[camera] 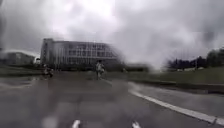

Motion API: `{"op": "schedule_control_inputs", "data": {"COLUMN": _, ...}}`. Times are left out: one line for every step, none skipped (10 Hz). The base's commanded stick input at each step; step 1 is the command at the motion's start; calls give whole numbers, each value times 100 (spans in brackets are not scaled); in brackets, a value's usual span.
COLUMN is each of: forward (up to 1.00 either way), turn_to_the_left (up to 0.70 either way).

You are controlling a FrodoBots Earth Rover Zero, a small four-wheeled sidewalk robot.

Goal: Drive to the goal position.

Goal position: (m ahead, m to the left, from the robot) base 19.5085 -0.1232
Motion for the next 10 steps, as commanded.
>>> {"op": "schedule_control_inputs", "data": {"forward": 70, "turn_to_the_left": 0}}
{"op": "schedule_control_inputs", "data": {"forward": 70, "turn_to_the_left": 0}}
{"op": "schedule_control_inputs", "data": {"forward": 70, "turn_to_the_left": 0}}
{"op": "schedule_control_inputs", "data": {"forward": 70, "turn_to_the_left": 0}}
{"op": "schedule_control_inputs", "data": {"forward": 70, "turn_to_the_left": 0}}
{"op": "schedule_control_inputs", "data": {"forward": 70, "turn_to_the_left": 0}}
{"op": "schedule_control_inputs", "data": {"forward": 70, "turn_to_the_left": 0}}
{"op": "schedule_control_inputs", "data": {"forward": 70, "turn_to_the_left": 0}}
{"op": "schedule_control_inputs", "data": {"forward": 70, "turn_to_the_left": 4}}
{"op": "schedule_control_inputs", "data": {"forward": 70, "turn_to_the_left": 8}}
